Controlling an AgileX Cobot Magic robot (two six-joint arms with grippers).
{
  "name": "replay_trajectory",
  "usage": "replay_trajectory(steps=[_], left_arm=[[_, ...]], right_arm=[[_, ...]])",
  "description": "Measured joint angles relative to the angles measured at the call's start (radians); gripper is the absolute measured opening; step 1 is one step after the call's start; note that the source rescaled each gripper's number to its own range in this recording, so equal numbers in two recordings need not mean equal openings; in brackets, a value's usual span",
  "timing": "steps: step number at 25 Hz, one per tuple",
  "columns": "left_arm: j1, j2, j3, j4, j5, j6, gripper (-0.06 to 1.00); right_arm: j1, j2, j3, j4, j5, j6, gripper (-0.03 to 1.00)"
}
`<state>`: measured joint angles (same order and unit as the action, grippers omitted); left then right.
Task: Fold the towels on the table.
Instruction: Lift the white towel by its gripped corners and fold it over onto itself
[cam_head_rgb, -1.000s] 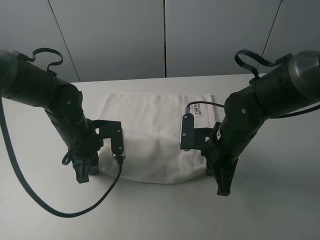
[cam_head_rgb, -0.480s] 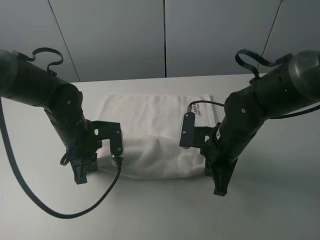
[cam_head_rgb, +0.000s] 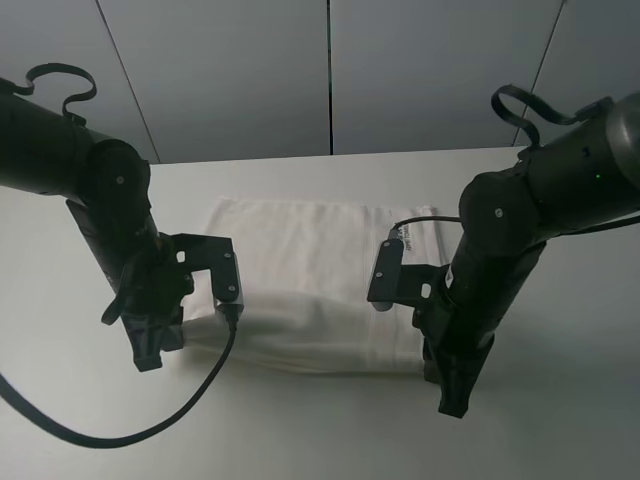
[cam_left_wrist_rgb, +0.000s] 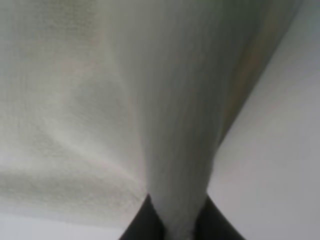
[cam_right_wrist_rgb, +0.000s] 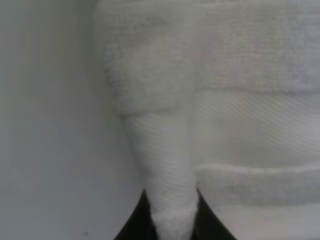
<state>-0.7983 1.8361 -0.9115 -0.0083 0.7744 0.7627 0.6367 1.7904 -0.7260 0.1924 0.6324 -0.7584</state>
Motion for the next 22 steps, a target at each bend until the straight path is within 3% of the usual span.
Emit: replay_trajectory(steps=[13,22], left_arm=[[-0.035,-0.082,0.000,-0.063,0.115,-0.004,0.00],[-0.037,-0.180,0.000,-0.069,0.066,-0.116,0.02]], right_arm=[[0.000,-0.272,0.002,0.058,0.196,0.034,0.00],[0.000,-0.309,0.002,0.062,0.182,0.169,0.00]])
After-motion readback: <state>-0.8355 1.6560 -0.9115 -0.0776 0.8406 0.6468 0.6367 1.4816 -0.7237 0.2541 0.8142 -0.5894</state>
